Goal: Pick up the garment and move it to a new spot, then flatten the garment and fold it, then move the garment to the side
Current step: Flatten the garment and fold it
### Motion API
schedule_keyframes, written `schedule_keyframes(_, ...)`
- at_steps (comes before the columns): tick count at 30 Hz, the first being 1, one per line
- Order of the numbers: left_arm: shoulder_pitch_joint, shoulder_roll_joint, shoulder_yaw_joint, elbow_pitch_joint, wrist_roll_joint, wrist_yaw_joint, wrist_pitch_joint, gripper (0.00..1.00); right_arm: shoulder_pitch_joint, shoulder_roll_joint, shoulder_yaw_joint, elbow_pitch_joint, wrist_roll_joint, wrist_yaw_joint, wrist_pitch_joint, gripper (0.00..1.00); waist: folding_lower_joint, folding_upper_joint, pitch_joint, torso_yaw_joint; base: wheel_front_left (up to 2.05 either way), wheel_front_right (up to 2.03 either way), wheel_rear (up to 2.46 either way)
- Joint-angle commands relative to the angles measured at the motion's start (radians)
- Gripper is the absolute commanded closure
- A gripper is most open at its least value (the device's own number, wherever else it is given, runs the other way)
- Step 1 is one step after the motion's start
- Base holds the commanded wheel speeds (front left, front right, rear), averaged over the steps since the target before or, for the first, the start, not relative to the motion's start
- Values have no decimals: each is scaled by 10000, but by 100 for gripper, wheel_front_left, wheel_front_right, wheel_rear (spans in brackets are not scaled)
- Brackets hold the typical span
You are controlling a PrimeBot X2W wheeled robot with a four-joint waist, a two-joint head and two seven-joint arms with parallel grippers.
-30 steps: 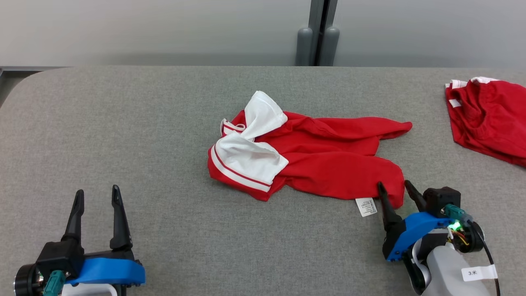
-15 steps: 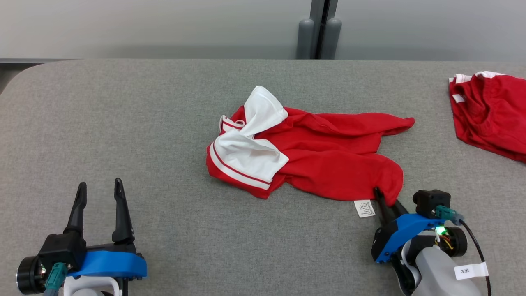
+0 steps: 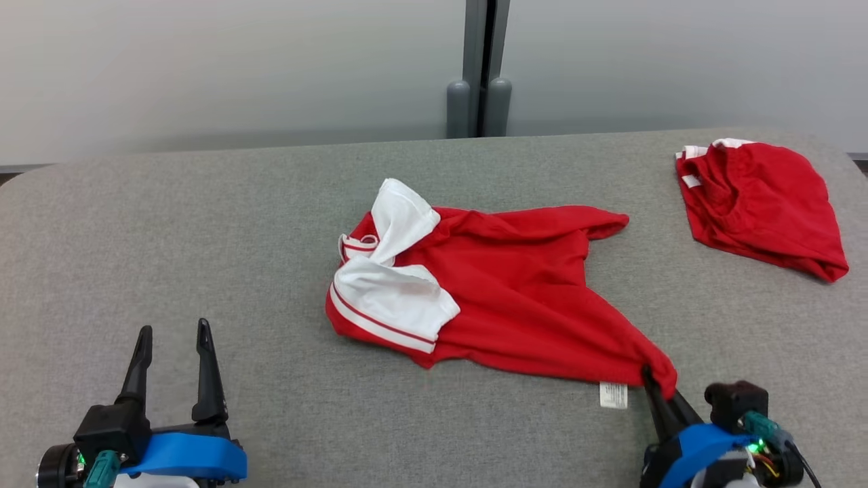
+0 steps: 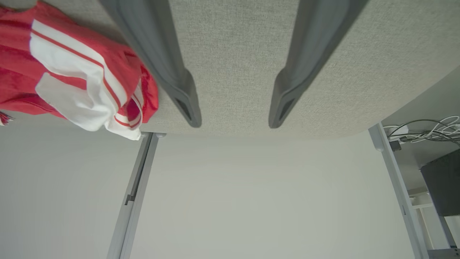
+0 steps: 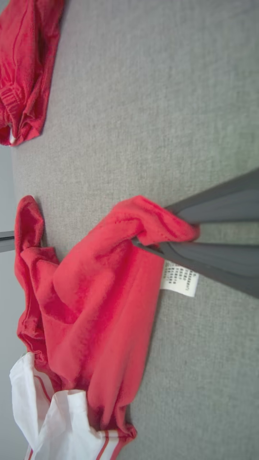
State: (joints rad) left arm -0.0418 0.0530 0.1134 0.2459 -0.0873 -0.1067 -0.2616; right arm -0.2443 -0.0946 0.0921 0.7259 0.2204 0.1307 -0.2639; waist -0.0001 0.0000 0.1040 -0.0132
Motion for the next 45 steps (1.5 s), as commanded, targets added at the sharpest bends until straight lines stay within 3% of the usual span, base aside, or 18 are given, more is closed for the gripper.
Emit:
schedule_keyframes(1, 141, -21, -43, -12, -10, -17, -47, 0, 467, -152, 14, -154, 106, 2, 9, 100, 1, 0, -149, -139, 0, 0, 0)
schedule_keyframes(8, 275, -25, -29, -43, -65, -21, -47, 0, 2190, -649, -213, -1486, 579, 2, 745, 100, 1, 0, -255, -301, 0, 0, 0)
schedule_keyframes(9, 293, -26, -11, -51, -73, -17, -49, 0, 2338, -648, -280, -1708, 621, 2, 824, 68, 1, 0, -246, -333, 0, 0, 0)
schedule_keyframes(10, 293, -26, -11, -51, -73, -17, -49, 0, 2338, -648, -280, -1708, 621, 2, 824, 68, 1, 0, -246, -333, 0, 0, 0)
schedule_keyframes(11, 305, -27, -6, -43, -72, -16, -47, 0, 2425, -665, -343, -1926, 603, 2, 877, 29, 1, 0, -238, -354, 0, 0, 0)
schedule_keyframes(12, 310, -25, -13, -23, -71, -19, -49, 0, 2517, -677, -381, -2113, 533, 2, 945, 0, 1, 0, -231, -368, 0, 0, 0)
schedule_keyframes(23, 300, -8, 212, -60, 46, -52, -47, 0, 2183, -98, -1058, -5056, -706, 3, 615, 0, 1, 0, -267, -462, 0, 0, 0)
schedule_keyframes(27, 308, -10, 232, -142, 116, -31, -49, 0, 1922, 214, -830, -5646, -603, 3, 478, 0, 1, 0, -208, -486, 0, 0, 0)
schedule_keyframes(38, -65, 34, 183, -133, 186, -78, -49, 0, 1299, 435, 57, -4841, -587, 3, 10, 0, 1, 0, 157, -326, 0, 0, 0)
schedule_keyframes(45, -203, 57, 51, -80, 264, -129, -47, 0, 1117, 434, 108, -4555, -429, 3, -20, 0, 1, 0, 223, -331, 0, 0, 0)
